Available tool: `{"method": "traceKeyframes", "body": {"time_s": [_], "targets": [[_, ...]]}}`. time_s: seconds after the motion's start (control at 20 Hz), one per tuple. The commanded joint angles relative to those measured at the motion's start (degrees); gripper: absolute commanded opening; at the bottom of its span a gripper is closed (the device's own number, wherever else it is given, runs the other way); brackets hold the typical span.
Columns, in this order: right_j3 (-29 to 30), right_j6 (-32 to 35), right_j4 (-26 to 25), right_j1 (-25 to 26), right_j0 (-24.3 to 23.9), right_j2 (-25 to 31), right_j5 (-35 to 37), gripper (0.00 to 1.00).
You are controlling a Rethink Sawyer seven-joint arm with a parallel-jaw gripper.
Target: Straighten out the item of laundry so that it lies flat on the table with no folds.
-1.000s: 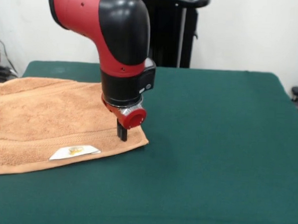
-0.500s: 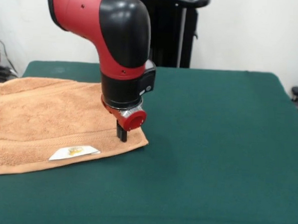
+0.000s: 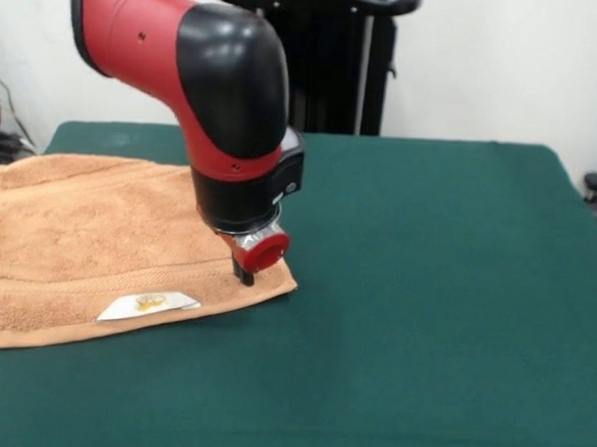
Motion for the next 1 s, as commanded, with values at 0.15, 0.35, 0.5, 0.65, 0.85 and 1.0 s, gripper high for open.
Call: {"method": "traceKeyframes", "body": {"time_s": [0.15,0.35,0.5,0.65,0.85,1.0], "targets": [[-12.82,9.59,3.89,14.13,2.05,8.61,-8.16,0.0],[-14.14,10.27,3.92,14.69,2.27,8.52,-8.11,0.0],[-16.1,10.63,4.05,15.98,2.37,8.48,-8.61,0.0],[-17.88,11.08,4.28,17.18,2.54,8.37,-8.65,0.0],[-19.82,12.32,4.84,18.43,2.93,7.85,-7.21,0.0],[-22.18,12.77,4.96,20.08,3.05,7.45,-6.8,0.0]]}}
